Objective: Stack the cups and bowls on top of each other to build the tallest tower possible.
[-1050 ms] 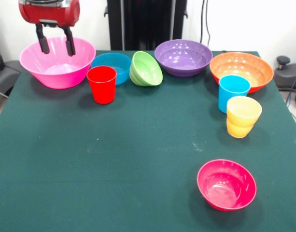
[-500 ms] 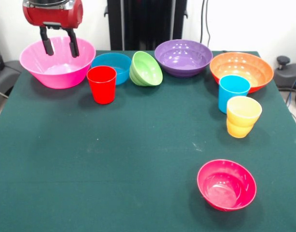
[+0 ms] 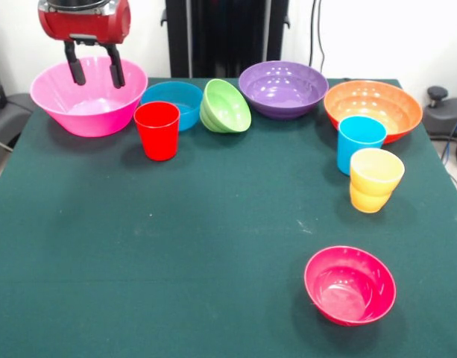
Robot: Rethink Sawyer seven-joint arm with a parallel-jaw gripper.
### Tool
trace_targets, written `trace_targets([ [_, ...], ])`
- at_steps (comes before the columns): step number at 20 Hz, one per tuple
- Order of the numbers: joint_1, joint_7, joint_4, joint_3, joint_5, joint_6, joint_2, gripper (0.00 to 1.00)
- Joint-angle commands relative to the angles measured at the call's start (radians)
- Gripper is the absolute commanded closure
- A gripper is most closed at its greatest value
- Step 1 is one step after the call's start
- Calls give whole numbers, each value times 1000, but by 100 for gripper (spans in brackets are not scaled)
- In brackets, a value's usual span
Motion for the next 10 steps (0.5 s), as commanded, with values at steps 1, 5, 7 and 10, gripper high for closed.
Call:
trace_targets([
  [1, 20, -122, 34, 10, -16, -28, 37, 0],
  [5, 27, -145, 28, 9, -44, -25, 27, 0],
  [7, 37, -147, 19, 9, -48, -16, 28, 0],
  [10, 41, -141, 24, 9, -42, -10, 17, 0],
])
